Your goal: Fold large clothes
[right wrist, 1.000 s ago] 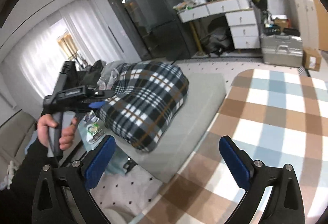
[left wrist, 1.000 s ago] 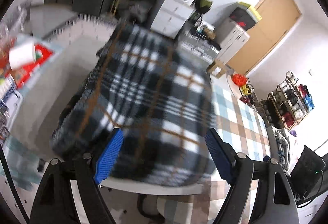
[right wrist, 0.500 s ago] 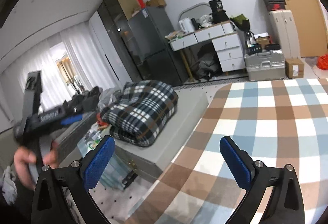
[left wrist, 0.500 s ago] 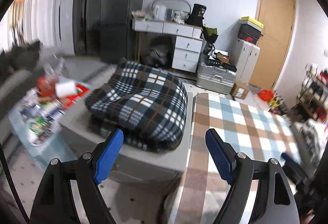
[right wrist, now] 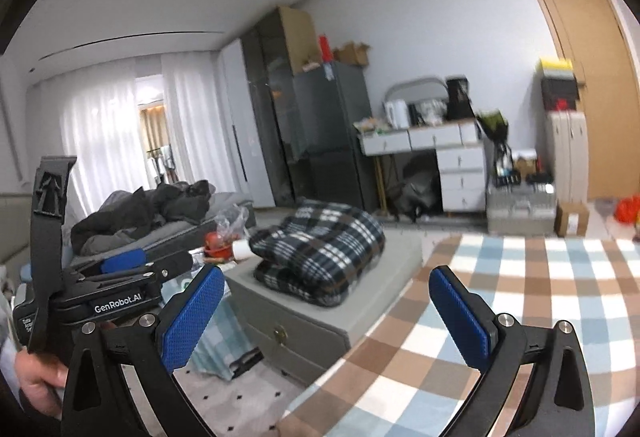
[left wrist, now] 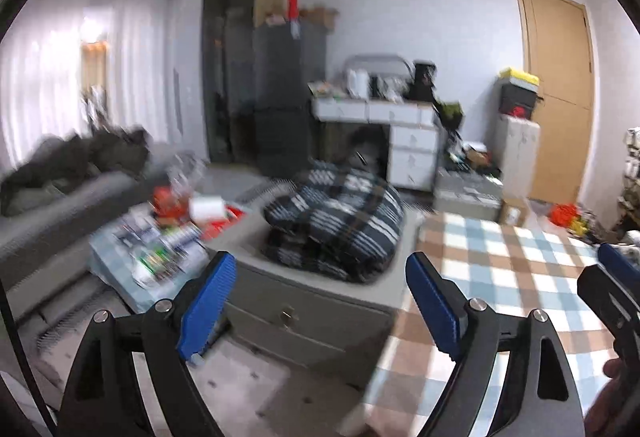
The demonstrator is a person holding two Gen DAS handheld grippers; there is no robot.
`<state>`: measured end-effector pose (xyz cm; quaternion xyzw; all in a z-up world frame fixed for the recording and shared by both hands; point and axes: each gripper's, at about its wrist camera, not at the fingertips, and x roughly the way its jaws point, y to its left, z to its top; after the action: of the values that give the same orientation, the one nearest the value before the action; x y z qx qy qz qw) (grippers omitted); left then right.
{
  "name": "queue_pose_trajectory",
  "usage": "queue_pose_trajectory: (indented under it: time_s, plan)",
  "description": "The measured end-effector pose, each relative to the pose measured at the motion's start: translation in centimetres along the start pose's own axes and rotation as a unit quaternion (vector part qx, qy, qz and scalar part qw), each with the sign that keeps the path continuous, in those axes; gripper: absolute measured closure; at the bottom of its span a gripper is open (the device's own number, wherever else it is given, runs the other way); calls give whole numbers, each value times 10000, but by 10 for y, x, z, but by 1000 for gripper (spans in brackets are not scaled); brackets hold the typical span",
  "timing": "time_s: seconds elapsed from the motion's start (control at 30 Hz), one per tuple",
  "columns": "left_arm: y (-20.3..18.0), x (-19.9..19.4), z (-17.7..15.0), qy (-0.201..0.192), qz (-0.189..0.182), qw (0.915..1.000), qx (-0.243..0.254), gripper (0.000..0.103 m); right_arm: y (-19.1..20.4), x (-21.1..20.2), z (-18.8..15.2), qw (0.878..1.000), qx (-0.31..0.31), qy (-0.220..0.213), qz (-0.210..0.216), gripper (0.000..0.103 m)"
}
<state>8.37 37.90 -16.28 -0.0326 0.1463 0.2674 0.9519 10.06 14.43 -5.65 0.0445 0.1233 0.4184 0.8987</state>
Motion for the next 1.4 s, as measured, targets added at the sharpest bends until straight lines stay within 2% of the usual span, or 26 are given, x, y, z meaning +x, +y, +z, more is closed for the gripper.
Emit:
queue_pose_trajectory:
  time_s: [0.07, 0.13, 0.27, 0.4, 0.63, 1.0, 1.4]
  plan:
    - [3, -7, 0, -224, 56, 9997, 64, 15, 17, -7, -3, 9995, -298, -116, -56, 0]
    - [7, -13, 0, -431, -24, 9991, 23, 1, 28, -12, -5, 9983, -550, -160, -130, 0]
    - [12, -18, 0, -720, -142, 9973, -23, 1, 36, -21, -6, 9978, -582, -317, -86, 0]
    - [14, -11, 4, -712, -284, 9970, -62, 1, 38, -25, -6, 9983, -481, -338, 2, 0]
    - [11, 6, 3, -603, -251, 9979, -38, 1, 44, -25, -8, 9974, -604, -397, -6, 0]
    - [1, -2, -4, -570, -198, 9980, 159, 1, 41, -22, -6, 9983, -442, -385, -41, 0]
    - [4, -2, 2, -442, -326, 9983, 218, 1, 42, -27, -7, 9978, -457, -465, -94, 0]
